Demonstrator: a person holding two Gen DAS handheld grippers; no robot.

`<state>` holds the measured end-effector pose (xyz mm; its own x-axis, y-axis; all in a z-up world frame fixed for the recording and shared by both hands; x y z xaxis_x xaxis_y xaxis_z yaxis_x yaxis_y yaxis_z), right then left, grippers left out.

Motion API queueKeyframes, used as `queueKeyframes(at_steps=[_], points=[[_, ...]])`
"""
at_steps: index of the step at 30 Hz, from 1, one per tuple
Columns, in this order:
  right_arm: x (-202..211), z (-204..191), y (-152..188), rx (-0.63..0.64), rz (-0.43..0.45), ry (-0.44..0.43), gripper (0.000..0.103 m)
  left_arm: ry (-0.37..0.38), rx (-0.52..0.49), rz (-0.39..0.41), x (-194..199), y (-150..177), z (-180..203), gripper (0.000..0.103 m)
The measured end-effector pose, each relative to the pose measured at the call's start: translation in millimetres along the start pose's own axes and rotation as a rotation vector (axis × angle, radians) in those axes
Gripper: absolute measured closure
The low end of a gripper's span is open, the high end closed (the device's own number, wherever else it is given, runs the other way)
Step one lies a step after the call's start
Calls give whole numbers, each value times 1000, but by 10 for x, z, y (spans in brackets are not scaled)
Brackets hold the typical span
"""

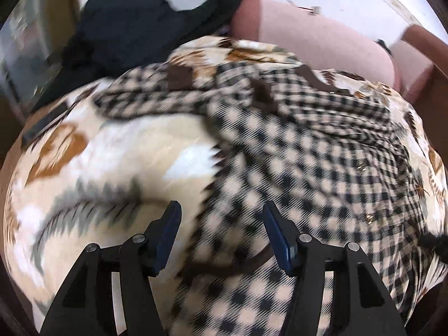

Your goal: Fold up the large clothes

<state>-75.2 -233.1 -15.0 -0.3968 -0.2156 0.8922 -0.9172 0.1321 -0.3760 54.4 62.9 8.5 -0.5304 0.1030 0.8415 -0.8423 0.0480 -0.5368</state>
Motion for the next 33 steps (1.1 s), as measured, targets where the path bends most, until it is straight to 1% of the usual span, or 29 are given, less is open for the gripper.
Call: queueKeyframes(at_steps=[1,3,4,5,6,8,9,10,11,12,13,14,15,16,17,19,20,22,23,24,25,26,27,28,30,32,33], points=[[-78,-35,113,9,-66,6,86,-3,25,3,43,45,-91,44],[0,-66,359,44,-111,29,86,3,57,17,129,89,-253,44],[68,-52,564,58,-175,48,86,6,71,25,171,116,-337,44],[103,-29,674,66,-205,65,86,10,85,33,199,145,-418,43],[158,13,848,85,-247,108,86,15,97,35,205,169,-486,42],[294,118,1009,112,-269,211,86,26,119,18,187,225,-586,42],[398,188,1038,91,-263,238,86,35,130,1,163,262,-619,42],[505,238,1019,58,-225,225,86,47,140,-18,132,297,-639,42],[650,318,960,0,-155,182,80,57,146,-34,100,322,-639,42],[753,397,902,-51,-95,160,70,70,148,-50,73,352,-627,41],[839,501,834,-101,-26,157,41,84,144,-60,51,377,-600,38],[883,615,754,-135,46,166,27,95,140,-68,38,399,-573,36],[859,712,701,-153,86,174,27,110,134,-77,29,429,-537,36],[770,797,677,-178,90,176,27,134,122,-90,21,477,-499,36],[668,793,666,-203,81,170,27,152,108,-108,8,530,-457,36],[433,827,693,-240,45,146,27,136,73,-100,33,618,-416,36],[328,804,741,-248,20,141,29,127,47,-100,64,670,-382,36],[313,666,853,-219,41,185,29,145,10,-111,122,784,-295,36],[308,574,923,-201,40,179,32,151,-6,-116,147,849,-243,38],[301,534,990,-199,43,179,35,141,-30,-117,171,917,-179,51],[317,505,1051,-192,54,209,47,109,-62,-116,195,982,-110,75],[365,509,1084,-167,63,240,65,88,-79,-107,225,1011,-63,83],[403,517,1103,-154,73,248,74,103,-74,-106,283,1034,-6,95],[442,557,1100,-170,72,224,96,112,-60,-106,327,1029,-3,95],[577,704,1086,-236,80,137,97,151,-22,-98,472,1047,10,96],[660,678,1043,-275,103,127,98,190,18,-94,642,1104,14,96],[713,681,1053,-285,108,121,98,206,42,-99,726,1182,13,96]])
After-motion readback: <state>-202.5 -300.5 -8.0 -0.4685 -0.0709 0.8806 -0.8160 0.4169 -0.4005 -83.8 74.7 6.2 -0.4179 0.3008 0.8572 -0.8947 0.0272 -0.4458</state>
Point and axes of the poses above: each gripper's, at about its wrist camera, not at the fingertips, and x roughly against the way its jaws point, z to its right, y to its underside, the point moved 6 cm from there along -x, roughly the way its jaws point, and after that the axes turned 3 degrees about -z, right-handed, at the moved point
